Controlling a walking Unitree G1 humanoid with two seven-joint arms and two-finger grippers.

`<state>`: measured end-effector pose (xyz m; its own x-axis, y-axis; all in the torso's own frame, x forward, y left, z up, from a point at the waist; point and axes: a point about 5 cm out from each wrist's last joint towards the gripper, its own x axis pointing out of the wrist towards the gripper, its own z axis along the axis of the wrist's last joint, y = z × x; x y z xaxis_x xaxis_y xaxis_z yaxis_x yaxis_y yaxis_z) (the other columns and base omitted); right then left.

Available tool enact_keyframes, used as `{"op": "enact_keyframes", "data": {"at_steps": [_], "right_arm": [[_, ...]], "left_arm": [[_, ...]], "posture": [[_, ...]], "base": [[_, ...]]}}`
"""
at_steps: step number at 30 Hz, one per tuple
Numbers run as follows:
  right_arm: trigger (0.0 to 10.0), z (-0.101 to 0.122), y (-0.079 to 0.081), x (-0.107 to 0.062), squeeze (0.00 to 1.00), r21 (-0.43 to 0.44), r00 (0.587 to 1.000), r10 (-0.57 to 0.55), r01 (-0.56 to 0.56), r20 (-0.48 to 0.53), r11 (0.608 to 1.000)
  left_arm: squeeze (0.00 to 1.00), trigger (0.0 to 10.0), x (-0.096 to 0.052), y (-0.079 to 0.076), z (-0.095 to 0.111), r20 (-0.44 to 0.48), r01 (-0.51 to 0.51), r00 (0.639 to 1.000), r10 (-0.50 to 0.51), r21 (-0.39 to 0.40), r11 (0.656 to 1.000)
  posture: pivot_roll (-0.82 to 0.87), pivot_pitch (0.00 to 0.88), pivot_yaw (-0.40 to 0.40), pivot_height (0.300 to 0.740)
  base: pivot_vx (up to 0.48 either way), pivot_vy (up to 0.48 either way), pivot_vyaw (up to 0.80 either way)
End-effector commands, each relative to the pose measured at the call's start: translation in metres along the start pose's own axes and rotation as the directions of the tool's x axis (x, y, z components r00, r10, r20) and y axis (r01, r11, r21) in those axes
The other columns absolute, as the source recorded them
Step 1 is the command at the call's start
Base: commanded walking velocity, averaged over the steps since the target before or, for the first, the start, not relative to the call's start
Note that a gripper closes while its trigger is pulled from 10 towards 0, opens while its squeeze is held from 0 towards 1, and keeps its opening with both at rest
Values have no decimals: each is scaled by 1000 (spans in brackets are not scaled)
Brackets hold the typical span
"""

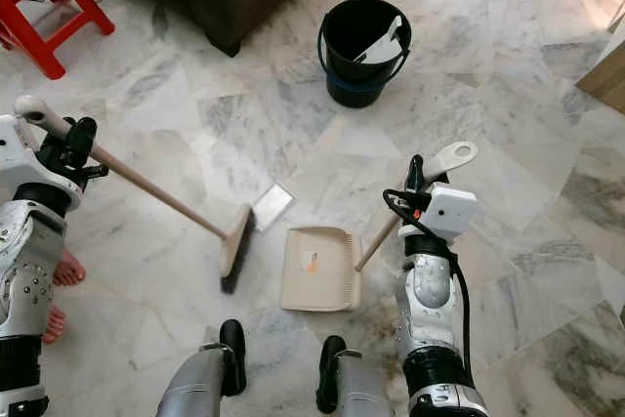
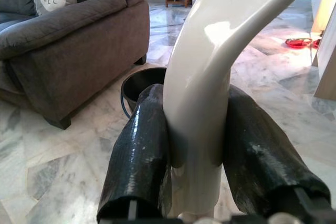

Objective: Sweep floor

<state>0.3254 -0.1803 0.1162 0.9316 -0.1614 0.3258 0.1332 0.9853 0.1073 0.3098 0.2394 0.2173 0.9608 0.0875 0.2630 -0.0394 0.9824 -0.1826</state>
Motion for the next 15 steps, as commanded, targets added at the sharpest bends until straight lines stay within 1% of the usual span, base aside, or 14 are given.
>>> {"op": "enact_keyframes", "data": {"at_steps": [1, 3, 4, 5, 7, 8, 9, 12, 14, 15], "right_arm": [[10000, -22, -2, -15, 0, 19, 992, -11, 13, -123, 1000], [10000, -22, -2, -15, 0, 17, 992, -11, 13, -124, 1000], [10000, -22, -2, -15, 0, 17, 992, -10, 13, -124, 1000], [10000, -22, -2, -15, 0, 17, 992, -10, 13, -124, 1000], [10000, -22, -1, -15, 0, 18, 992, -9, 11, -125, 1000], [10000, -22, -1, -15, 0, 18, 992, -9, 11, -125, 1000], [10000, -22, -1, -15, 0, 18, 992, -8, 11, -125, 1000], [10000, -22, -2, -15, 0, 16, 992, -8, 10, -125, 1000], [10000, -22, -2, -15, 0, 15, 992, -9, 11, -125, 1000], [10000, -21, -3, -15, 0, 14, 992, -9, 11, -124, 1000]], "left_arm": [[0, 10000, -3, -2, 6, 38, 15, 999, -16, 16, 1000], [0, 10000, -4, -2, 4, 34, 18, 999, -18, 18, 1000], [0, 10000, -4, -2, 2, 25, 14, 1000, -14, -16, 1000], [0, 10000, -4, -2, 2, 25, 14, 1000, -14, -16, 1000], [0, 10000, -6, -1, -3, 7, -6, 1000, 7, -113, 994], [0, 10000, -6, -1, -3, 7, -6, 1000, 7, -113, 994], [0, 10000, -6, 0, -5, 4, -21, 1000, 22, -150, 989], [0, 10000, -6, 3, -6, 2, -44, 999, 46, -208, 977], [0, 10000, -6, 4, -7, 2, -52, 999, 54, -229, 972], [0, 10000, -6, 5, -7, 1, -63, 998, 65, -257, 964]], "posture": [[149, 397, -16, 740], [148, 397, -16, 740], [148, 397, -17, 740], [148, 397, -17, 740], [148, 397, -16, 740], [148, 397, -16, 740], [147, 398, -17, 740], [143, 398, -19, 740], [143, 398, -19, 740], [143, 398, -19, 740]], "base": [[0, 0, 0], [0, 0, 0], [0, 0, 0], [0, 0, 0], [0, 0, 0], [0, 0, 0], [0, 0, 0], [0, 0, 0], [0, 0, 0], [0, 0, 0]]}}
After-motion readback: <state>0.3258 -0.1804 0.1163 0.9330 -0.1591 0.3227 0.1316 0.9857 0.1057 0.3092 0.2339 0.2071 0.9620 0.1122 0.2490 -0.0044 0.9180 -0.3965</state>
